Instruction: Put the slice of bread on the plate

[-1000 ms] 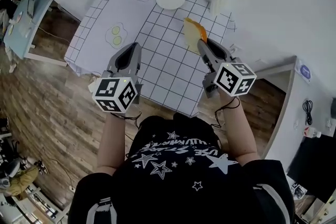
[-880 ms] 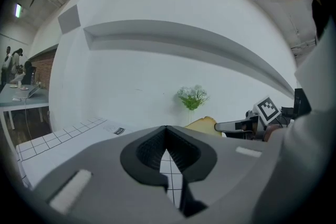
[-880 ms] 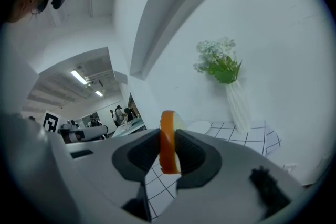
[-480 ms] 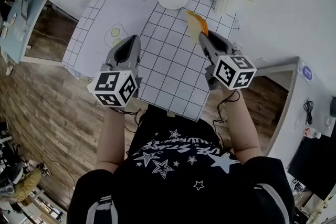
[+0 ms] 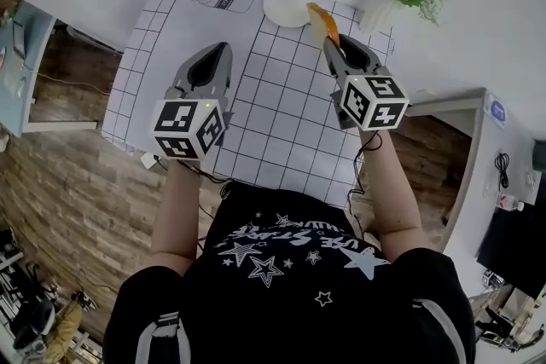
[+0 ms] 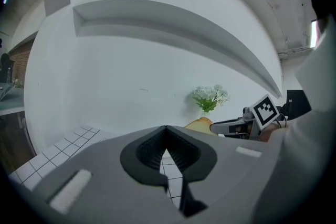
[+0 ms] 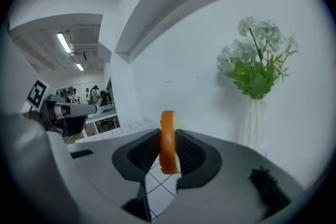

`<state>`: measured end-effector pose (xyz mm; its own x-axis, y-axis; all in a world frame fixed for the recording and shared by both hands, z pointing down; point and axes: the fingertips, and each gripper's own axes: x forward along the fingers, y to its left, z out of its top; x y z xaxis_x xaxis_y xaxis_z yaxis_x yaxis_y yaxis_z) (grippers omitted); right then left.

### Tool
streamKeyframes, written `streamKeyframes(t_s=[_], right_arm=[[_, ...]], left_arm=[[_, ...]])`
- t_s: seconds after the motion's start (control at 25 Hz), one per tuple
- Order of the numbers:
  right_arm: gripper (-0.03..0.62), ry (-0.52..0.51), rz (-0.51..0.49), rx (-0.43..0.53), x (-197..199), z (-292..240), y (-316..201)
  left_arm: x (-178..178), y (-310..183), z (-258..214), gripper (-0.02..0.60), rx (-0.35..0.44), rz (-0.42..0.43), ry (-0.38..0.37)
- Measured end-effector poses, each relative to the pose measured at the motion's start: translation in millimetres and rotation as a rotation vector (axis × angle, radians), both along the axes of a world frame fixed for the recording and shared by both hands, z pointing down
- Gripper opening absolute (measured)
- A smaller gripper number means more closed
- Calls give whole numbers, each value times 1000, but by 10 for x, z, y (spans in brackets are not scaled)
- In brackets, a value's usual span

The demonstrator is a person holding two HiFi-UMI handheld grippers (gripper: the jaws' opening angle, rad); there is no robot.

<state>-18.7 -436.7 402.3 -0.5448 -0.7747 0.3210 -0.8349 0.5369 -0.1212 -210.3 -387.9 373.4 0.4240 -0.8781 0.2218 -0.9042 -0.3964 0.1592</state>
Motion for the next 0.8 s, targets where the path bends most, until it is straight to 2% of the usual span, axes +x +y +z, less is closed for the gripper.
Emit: streamKeyframes(t_s=[0.24, 0.48, 0.8], right_arm=[[95, 218, 8, 75, -243, 144, -407], [95, 398, -64, 123, -562, 369, -740], [94, 850, -153, 225, -807, 906, -1065]], left_arm=[[-198, -396, 90, 8, -6, 46, 9], [-334, -649, 175, 8, -23, 65, 17], [-588, -783, 402, 8, -72, 37, 20]])
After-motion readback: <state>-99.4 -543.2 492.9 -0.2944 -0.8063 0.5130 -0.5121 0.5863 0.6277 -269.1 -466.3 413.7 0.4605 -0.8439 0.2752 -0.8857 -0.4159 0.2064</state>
